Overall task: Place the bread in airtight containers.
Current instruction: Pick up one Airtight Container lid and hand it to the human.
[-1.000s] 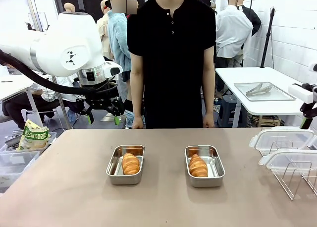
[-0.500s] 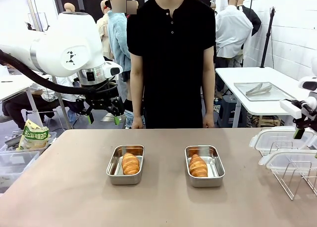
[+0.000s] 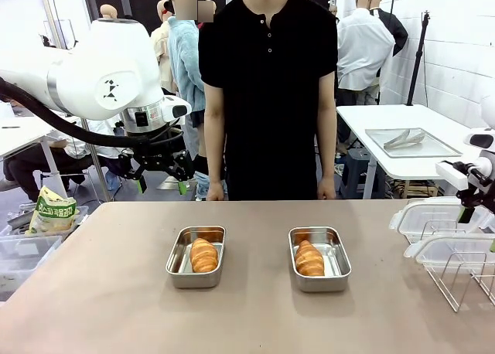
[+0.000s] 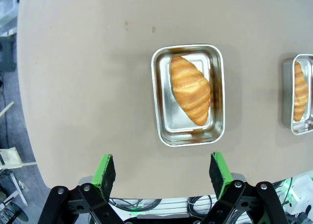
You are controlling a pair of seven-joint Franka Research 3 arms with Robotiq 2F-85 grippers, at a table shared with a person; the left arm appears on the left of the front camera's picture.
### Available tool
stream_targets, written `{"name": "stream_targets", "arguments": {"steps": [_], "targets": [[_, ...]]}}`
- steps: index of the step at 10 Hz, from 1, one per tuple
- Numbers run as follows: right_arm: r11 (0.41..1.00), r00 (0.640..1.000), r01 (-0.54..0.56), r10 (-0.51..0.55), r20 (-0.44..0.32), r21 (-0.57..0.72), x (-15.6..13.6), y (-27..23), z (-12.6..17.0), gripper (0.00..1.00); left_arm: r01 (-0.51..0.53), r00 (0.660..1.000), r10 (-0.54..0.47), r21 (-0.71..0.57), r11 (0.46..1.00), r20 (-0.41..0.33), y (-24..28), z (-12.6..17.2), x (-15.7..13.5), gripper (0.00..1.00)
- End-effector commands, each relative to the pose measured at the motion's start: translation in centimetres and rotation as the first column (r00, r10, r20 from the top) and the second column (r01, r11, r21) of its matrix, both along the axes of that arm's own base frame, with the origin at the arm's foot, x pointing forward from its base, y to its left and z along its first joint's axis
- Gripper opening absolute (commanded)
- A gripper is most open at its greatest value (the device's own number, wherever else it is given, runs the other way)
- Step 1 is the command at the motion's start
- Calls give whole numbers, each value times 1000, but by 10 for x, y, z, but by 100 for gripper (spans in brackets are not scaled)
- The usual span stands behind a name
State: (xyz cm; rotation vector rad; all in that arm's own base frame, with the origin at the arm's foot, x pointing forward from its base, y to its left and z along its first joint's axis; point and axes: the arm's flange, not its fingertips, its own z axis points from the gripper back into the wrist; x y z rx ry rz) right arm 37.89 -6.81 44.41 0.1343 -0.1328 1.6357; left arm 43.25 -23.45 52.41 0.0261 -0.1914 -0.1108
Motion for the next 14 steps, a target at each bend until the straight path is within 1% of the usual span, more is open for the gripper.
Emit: {"name": "stream_targets", "arguments": {"steps": [1, 2, 4, 9, 10, 14], "targets": [[1000, 1000, -10, 10, 4, 29, 2, -3, -14, 100, -1, 1000, 1, -1, 1000, 1, 2, 2, -1, 100], [1000, 1000, -8, 8, -10, 28, 2, -2, -19, 100, -1, 1000, 1, -1, 1000, 1, 2, 2, -1, 100], [1000, 1000, -9, 9, -15, 9, 1, -1, -22, 100, -1, 1000, 1, -1, 1000, 1, 2, 2, -1, 100], [999, 998, -42, 41, -52, -13, 3, 6, -39, 100, -1, 1000, 1, -1, 1000, 1, 2, 2, -1, 100], [999, 998, -44, 43, -47, -18, 2, 5, -39, 85, -1, 1000, 1, -1, 1000, 1, 2, 2, -1, 100], [998, 998, -54, 53, -44, -25, 2, 5, -34, 21, -1, 1000, 1, -1, 1000, 1, 2, 2, -1, 100]]}}
